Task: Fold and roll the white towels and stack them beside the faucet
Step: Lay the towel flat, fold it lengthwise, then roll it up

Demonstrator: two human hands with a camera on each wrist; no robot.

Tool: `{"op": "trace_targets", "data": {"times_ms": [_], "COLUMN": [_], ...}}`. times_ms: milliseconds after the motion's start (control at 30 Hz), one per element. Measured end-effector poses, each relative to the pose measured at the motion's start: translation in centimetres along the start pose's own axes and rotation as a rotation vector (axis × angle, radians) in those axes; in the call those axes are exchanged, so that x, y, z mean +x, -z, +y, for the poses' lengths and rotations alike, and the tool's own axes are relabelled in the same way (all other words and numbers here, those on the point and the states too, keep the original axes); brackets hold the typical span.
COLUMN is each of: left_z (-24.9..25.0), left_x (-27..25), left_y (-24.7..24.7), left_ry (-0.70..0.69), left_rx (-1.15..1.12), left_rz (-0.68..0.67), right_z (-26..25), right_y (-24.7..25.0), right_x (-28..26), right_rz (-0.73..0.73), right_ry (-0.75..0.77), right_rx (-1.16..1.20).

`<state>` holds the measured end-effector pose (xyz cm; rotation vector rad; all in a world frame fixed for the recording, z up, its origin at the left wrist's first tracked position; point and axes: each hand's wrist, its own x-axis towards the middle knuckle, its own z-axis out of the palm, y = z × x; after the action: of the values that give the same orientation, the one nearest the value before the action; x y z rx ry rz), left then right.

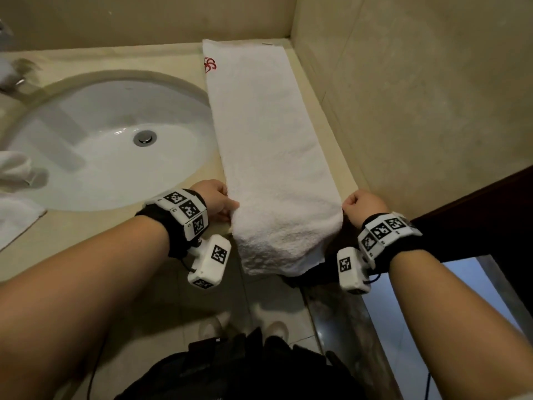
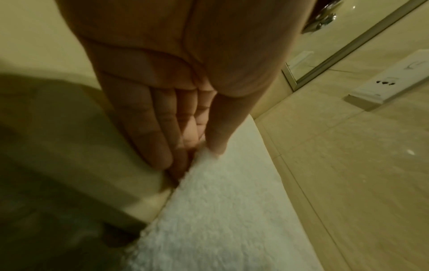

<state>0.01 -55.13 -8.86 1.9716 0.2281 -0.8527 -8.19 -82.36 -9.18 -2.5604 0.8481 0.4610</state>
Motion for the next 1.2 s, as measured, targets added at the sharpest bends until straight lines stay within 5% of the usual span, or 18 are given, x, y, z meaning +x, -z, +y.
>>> {"op": "trace_targets", "data": {"times_ms": [133, 433, 900, 1200], "left_z": [0.4, 5.2, 16.6, 15.3], "left_x": [-0.5, 3.0, 25.2, 26.2], "left_y": [0.4, 7.8, 14.1, 13.7], "left_ry": [-0.017, -0.257, -0.516, -0.679], "left_rx": [0.026, 0.539, 1.006, 1.026], "left_rz": [0.034, 0.235, 0.146, 0.189], "right_z": [-1.5, -11.3, -23.5, -23.1], "right_y": [1.6, 5.1, 7.4, 7.5], "right_x": [0.9, 6.7, 29.0, 30.5], "right_rz": [0.047, 0.033, -0.006, -0.022], "right_ry": [0.151, 0.503, 0.524, 0.603], "right_rx": [0.0, 0.211, -0.197, -0.355]}}
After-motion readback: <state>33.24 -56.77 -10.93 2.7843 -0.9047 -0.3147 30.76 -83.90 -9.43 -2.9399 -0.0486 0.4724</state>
